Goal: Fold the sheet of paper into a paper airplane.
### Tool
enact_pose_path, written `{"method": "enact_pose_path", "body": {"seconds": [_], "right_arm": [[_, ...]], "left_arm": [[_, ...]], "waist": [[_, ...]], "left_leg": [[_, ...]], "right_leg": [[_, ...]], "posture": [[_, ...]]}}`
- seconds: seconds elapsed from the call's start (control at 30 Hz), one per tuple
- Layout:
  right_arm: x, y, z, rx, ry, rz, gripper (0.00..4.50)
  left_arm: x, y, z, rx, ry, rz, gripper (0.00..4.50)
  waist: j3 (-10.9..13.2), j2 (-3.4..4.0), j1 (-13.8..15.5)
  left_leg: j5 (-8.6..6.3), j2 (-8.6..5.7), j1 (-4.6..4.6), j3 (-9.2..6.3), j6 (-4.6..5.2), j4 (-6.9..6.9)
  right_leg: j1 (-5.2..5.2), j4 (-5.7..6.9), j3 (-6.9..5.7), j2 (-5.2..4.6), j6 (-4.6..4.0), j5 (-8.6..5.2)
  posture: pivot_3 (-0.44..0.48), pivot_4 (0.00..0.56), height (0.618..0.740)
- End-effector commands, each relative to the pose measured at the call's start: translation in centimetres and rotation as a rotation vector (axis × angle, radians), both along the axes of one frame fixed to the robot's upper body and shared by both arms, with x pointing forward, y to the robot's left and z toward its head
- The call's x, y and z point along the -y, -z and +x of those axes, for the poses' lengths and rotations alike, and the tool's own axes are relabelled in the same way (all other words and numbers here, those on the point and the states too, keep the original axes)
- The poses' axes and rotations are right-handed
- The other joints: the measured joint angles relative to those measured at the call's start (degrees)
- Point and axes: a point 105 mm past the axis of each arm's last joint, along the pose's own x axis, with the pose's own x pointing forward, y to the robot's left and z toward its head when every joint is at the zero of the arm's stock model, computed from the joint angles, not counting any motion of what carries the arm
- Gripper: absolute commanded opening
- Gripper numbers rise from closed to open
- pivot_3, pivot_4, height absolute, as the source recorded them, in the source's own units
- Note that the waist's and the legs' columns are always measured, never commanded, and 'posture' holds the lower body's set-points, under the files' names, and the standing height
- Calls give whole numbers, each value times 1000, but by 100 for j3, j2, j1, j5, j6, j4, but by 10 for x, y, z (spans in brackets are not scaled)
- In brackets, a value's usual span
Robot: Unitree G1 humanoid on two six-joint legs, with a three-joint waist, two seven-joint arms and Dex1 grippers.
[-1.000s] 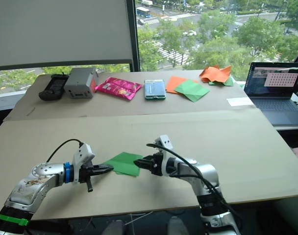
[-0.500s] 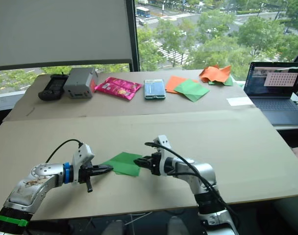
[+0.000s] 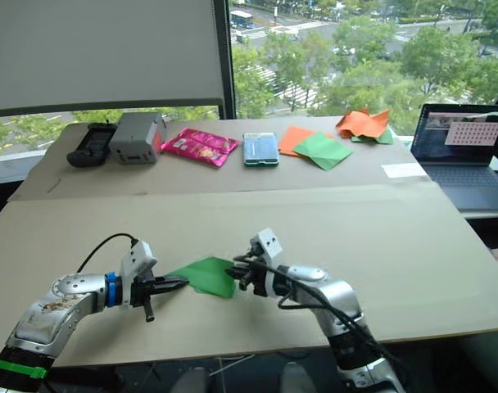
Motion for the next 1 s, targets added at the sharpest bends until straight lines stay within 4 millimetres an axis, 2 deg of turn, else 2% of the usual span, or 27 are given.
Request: {"method": "enact_pose_path", "body": {"seconds": [0.03,0.2,0.4,0.43,0.53,0.73,0.87,1.0], "right_arm": [[-10,-12,-3,249,-74,-60,35],[-16,-27,-5,642,-152,-147,35],[-15,-18,-11,872,-264,-257,35],[-14,-11,-11,905,-304,-312,35],[-11,1,-12,949,-362,-387,35],[-12,2,-11,1000,-379,-405,35],[-10,6,-17,1084,-454,-447,35],[-8,14,-17,1061,-483,-480,35]], "left_arm": [[-4,-2,1,16,-8,7,0],[-6,-2,1,13,-10,9,0],[-7,-3,2,14,-9,10,0],[-7,-3,2,15,-8,10,0],[-7,-3,3,15,-7,10,0],[-8,-3,3,15,-8,12,0],[-8,-4,3,15,-9,12,0],[-7,-5,3,15,-9,11,0]], "waist": [[0,0,-11],[1,-3,-12],[3,-8,-10],[3,-8,-11],[4,-10,-7],[2,-13,-6],[2,-13,3],[1,-14,8]], "left_leg": [[0,0,2,0,0,0],[0,0,4,0,-1,0],[0,0,8,1,-1,0],[0,0,8,1,-1,0],[0,0,11,2,0,0],[1,0,17,2,0,0],[1,0,17,2,1,1],[1,0,18,2,1,1]], "right_leg": [[0,0,0,0,0,0],[-4,-5,0,0,0,0],[-2,-6,0,-1,0,0],[-1,-5,0,-1,0,0],[0,-5,0,-1,0,0],[7,-2,0,0,0,0],[7,-2,0,0,0,0],[10,-2,0,0,0,0]], "posture": [[0,150,718],[0,150,718],[0,150,718],[0,150,718],[0,150,718],[0,150,718],[0,150,718],[0,150,718]]}}
